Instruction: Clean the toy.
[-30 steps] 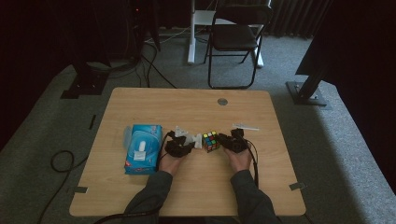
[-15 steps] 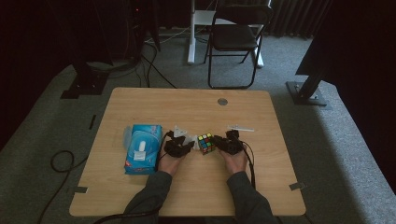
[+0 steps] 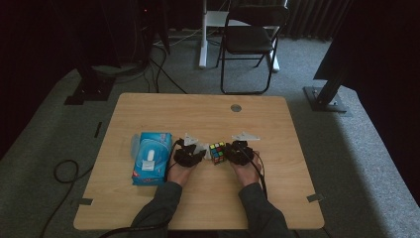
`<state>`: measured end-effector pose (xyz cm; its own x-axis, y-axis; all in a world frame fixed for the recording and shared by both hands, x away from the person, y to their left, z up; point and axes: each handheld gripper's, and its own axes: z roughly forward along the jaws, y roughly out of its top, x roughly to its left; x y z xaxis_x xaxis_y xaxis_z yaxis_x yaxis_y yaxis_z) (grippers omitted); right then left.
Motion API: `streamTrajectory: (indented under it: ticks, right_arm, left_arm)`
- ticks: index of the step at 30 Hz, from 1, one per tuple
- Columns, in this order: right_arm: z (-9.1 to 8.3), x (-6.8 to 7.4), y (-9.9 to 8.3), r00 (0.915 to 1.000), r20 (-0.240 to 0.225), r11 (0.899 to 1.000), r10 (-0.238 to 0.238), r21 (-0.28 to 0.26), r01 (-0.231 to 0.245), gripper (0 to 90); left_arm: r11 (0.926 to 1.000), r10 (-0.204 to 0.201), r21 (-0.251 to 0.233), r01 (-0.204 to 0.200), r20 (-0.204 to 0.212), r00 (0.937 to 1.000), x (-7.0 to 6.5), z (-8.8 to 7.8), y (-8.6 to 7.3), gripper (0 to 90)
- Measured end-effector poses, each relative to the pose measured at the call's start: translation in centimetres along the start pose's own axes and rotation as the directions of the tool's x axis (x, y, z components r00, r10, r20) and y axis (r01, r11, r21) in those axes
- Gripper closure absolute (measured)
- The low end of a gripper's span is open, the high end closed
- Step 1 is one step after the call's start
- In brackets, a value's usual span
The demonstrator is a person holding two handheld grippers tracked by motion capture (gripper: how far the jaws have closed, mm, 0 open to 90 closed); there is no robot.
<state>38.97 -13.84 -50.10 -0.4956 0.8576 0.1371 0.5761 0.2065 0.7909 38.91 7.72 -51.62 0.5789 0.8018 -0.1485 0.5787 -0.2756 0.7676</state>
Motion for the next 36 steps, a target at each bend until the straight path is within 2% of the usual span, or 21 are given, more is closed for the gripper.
streamTrajectory:
  ticks: [2, 3, 4, 5, 6, 7, 12, 14, 15, 16, 17, 20, 23, 24, 30, 33, 34, 35, 36]
  right_arm:
    - [0.0, 0.1, 0.1, 0.9996, 0.021, 1.000, -0.016, 0.003, 0.016, 72.3]
    - [0.0, 0.0, 0.1, 0.9999, 0.017, 1.000, -0.002, 0.005, 0.002, 72.2]
    - [0.1, -0.3, 0.1, 0.9996, -0.002, 1.000, 0.028, 0.005, -0.028, 72.1]
    - [0.1, -0.8, 0.0, 0.9962, -0.033, 0.997, 0.080, 0.004, -0.080, 71.7]
    - [0.2, -1.5, -0.2, 0.9888, -0.061, 0.991, 0.136, -0.001, -0.136, 71.4]
    - [0.1, -1.8, -0.3, 0.9861, -0.065, 0.988, 0.153, -0.005, -0.153, 71.4]
    - [-0.2, -2.9, -0.4, 0.9787, -0.014, 0.978, 0.205, -0.026, -0.205, 71.1]
    - [-0.2, -3.6, -0.5, 0.9651, -0.044, 0.966, 0.258, -0.023, -0.259, 70.4]
    - [-0.1, -4.1, -0.7, 0.9519, -0.073, 0.954, 0.298, -0.018, -0.300, 69.8]
    - [-0.1, -4.3, -0.7, 0.9447, -0.087, 0.948, 0.316, -0.017, -0.319, 69.7]
    - [-0.1, -4.4, -0.8, 0.9419, -0.093, 0.945, 0.323, -0.019, -0.326, 69.7]
    - [-0.2, -4.2, -0.7, 0.9479, -0.077, 0.950, 0.309, -0.014, -0.311, 70.0]
    - [-0.3, -3.4, -0.4, 0.9654, -0.052, 0.967, 0.255, -0.002, -0.256, 70.5]
    - [-0.3, -3.1, -0.4, 0.9687, -0.051, 0.970, 0.243, 0.002, -0.243, 70.6]
    - [0.0, -1.5, -0.4, 0.9711, -0.095, 0.976, 0.219, 0.022, -0.218, 70.3]
    - [-0.1, -1.0, -0.4, 0.9818, -0.077, 0.985, 0.173, 0.019, -0.172, 70.7]
    - [-0.1, -1.0, -0.4, 0.9818, -0.077, 0.985, 0.173, 0.019, -0.172, 70.7]
    - [-0.2, -0.7, -0.4, 0.9883, -0.062, 0.990, 0.139, 0.015, -0.138, 70.7]
    - [-0.2, -0.6, -0.3, 0.9911, -0.052, 0.992, 0.123, 0.013, -0.122, 70.8]
  left_arm:
    - [1.0000, 0.002, 0.001, -0.002, 0.001, 1.0000, 0.0, 0.0, 0.0, 77.0]
    - [1.0000, 0.001, 0.001, -0.001, 0.001, 1.0000, 0.0, 0.0, 0.0, 76.9]
    - [1.0000, 0.000, 0.000, 0.000, 0.002, 1.0000, 0.0, 0.0, 0.0, 76.9]
    - [1.0000, 0.000, 0.001, 0.000, 0.002, 1.0000, 0.0, 0.0, 0.0, 76.9]
    - [1.0000, 0.000, 0.001, 0.000, 0.001, 1.0000, 0.0, 0.0, 0.0, 76.9]
    - [1.0000, 0.001, 0.001, -0.001, 0.002, 1.0000, 0.0, 0.0, 0.0, 76.9]
    - [1.0000, 0.002, 0.002, -0.002, 0.004, 1.0000, 0.0, 0.0, 0.1, 76.9]
    - [1.0000, 0.001, 0.001, -0.001, 0.006, 1.0000, -0.1, 0.0, 0.1, 76.9]
    - [1.0000, 0.001, 0.001, -0.001, 0.006, 1.0000, -0.1, 0.0, 0.1, 77.0]
    - [1.0000, 0.001, 0.000, -0.001, 0.007, 1.0000, -0.1, 0.0, 0.1, 76.9]
    - [1.0000, 0.002, 0.000, -0.002, 0.007, 1.0000, -0.1, 0.0, 0.1, 76.9]
    - [1.0000, 0.006, -0.001, -0.006, 0.006, 1.0000, -0.1, 0.0, 0.1, 76.9]
    - [1.0000, 0.008, -0.001, -0.008, 0.015, 0.9999, -0.3, 0.1, 0.0, 76.9]
    - [0.9999, 0.014, -0.001, -0.014, 0.020, 0.9997, -0.4, 0.1, 0.0, 76.9]
    - [0.9994, 0.033, 0.008, -0.033, 0.039, 0.9987, -1.0, 0.4, -0.3, 77.0]
    - [0.9992, 0.038, 0.013, -0.039, 0.038, 0.9985, -1.1, 0.5, -0.4, 77.1]
    - [0.9992, 0.038, 0.013, -0.039, 0.038, 0.9985, -1.1, 0.5, -0.4, 77.1]
    - [0.9991, 0.038, 0.018, -0.039, 0.040, 0.9985, -1.1, 0.6, -0.4, 77.1]
    - [0.9989, 0.041, 0.021, -0.042, 0.040, 0.9983, -1.2, 0.6, -0.4, 77.1]
